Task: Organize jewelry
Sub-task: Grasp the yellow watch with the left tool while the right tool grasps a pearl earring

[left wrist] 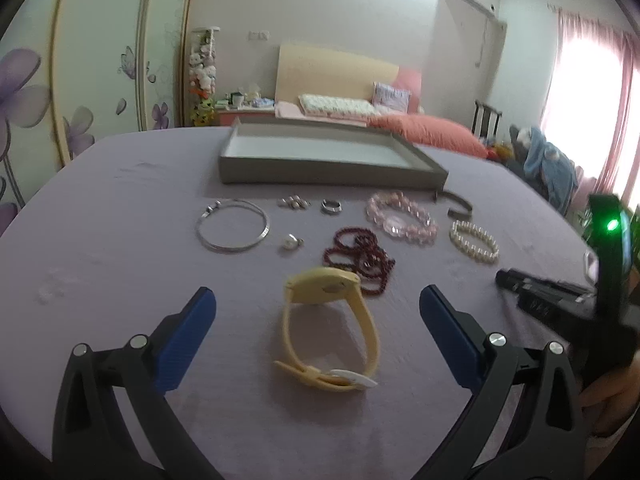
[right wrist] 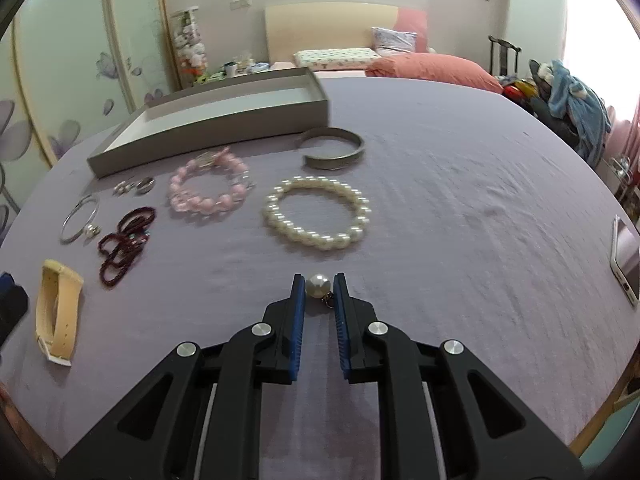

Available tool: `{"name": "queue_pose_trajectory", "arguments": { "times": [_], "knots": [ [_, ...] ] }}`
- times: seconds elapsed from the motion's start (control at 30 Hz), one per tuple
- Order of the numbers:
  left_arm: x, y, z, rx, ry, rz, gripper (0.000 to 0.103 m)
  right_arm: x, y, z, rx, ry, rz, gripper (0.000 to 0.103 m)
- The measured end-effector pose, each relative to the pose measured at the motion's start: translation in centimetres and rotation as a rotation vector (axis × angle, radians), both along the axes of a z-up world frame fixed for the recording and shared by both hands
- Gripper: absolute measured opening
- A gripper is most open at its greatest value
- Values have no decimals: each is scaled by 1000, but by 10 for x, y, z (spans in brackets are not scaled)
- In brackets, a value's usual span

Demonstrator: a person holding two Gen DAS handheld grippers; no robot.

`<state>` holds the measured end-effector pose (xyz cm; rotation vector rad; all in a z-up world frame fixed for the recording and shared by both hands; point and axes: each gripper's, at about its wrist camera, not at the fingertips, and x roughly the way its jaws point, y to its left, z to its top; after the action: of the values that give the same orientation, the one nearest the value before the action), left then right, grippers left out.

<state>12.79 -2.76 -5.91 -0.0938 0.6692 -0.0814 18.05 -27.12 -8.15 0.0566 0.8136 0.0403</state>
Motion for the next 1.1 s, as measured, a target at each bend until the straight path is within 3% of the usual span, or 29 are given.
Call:
{"name": "queue_pose_trajectory", "arguments": {
  "times": [0.27, 0.43, 0.5, 0.53, 0.97, 1.1],
  "knots": [
    [23, -6, -21, 24, 119, 36, 83, -3, 2, -1, 6, -9, 23, 15],
    [27, -2, -28, 14, 150, 46, 63, -3, 4, -2, 2, -14, 37, 15],
    [26, -2, -27, 14, 146, 35, 46, -4, 5, -2, -2, -15, 39, 15],
    [26, -2, -27, 13, 146, 36, 44, -4, 5, -2, -2, -16, 40, 15],
    [21, 14, -25, -41, 143, 53, 42, -6, 8, -2, 7, -18, 52, 15],
    [18, 20, -18, -45, 121, 62, 42, -9, 9, 8, 14, -61, 66, 15]
  ]
}}
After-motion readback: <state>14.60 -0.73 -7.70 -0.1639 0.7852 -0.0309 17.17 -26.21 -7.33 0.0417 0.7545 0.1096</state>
